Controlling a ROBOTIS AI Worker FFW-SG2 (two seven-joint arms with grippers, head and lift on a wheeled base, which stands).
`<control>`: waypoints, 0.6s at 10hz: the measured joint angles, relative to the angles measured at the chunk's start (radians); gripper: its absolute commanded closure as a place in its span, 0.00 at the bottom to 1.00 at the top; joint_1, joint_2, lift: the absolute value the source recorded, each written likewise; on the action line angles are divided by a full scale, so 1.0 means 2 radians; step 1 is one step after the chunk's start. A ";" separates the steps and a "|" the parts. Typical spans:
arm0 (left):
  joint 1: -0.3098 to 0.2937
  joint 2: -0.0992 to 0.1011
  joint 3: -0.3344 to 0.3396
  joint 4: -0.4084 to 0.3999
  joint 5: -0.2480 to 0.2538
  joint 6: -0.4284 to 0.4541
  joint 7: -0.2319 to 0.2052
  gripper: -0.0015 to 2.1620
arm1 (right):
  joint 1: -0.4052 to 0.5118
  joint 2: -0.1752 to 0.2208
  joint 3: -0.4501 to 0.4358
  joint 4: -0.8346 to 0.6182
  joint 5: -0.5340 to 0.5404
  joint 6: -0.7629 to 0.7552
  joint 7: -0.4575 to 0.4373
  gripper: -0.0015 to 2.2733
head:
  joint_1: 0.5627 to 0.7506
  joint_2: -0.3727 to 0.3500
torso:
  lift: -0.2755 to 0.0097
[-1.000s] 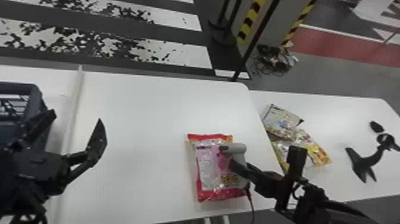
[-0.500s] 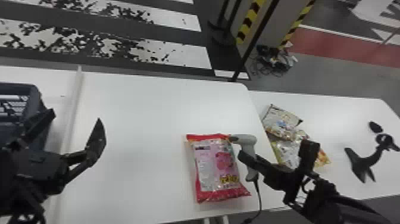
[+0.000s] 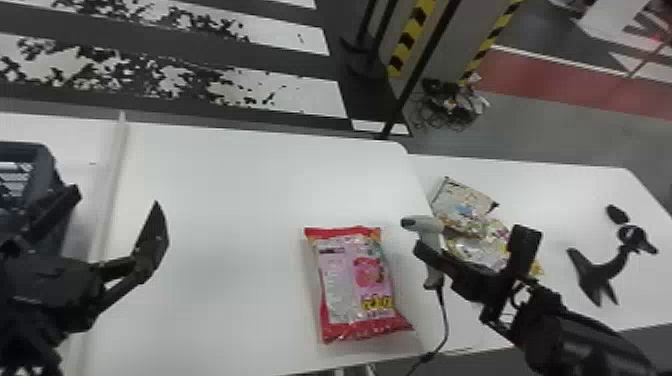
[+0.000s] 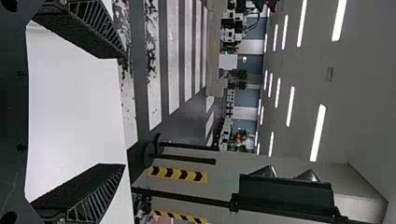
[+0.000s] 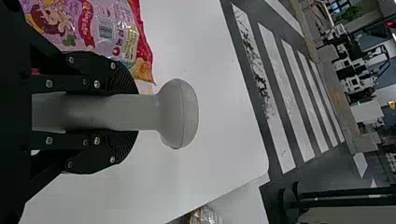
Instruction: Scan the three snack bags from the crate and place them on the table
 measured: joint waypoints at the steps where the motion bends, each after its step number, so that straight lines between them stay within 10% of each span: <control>1: 0.000 -0.001 0.000 0.001 -0.001 0.000 0.000 0.02 | -0.017 -0.005 0.000 0.034 0.005 -0.011 0.003 0.99 | 0.70 0.03 | 0.75; 6: -0.010 -0.002 0.000 0.015 -0.003 0.001 -0.004 0.02 | -0.070 -0.030 0.007 0.152 0.028 -0.063 0.007 0.99 | 0.70 0.03 | 0.75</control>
